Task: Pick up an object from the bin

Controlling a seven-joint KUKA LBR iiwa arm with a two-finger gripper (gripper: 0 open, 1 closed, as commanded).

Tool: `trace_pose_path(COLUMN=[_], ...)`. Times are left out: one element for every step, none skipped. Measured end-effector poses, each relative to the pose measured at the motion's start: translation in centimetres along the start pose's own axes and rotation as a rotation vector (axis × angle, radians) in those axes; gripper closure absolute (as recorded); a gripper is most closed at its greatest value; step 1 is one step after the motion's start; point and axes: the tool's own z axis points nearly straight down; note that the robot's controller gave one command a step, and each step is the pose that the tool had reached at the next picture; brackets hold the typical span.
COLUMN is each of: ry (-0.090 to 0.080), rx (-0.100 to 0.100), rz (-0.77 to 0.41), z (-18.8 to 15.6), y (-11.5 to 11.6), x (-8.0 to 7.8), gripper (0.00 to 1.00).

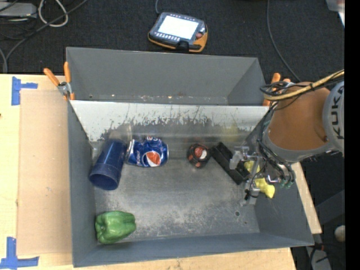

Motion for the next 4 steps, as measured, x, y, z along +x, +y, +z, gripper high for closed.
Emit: trace_pose_path(ry=[-0.011,-0.005,0.002,-0.005], rx=[0.000,-0.001,-0.002,-0.001], rz=[0.084,0.117,0.241,0.248], z=[6.6,0.7,4.4,7.2], y=[-2.2,-1.1,-0.8,-1.2], x=[-7.2,-7.3,-7.3,-6.6], gripper=[0.00,0.00,0.00,0.00])
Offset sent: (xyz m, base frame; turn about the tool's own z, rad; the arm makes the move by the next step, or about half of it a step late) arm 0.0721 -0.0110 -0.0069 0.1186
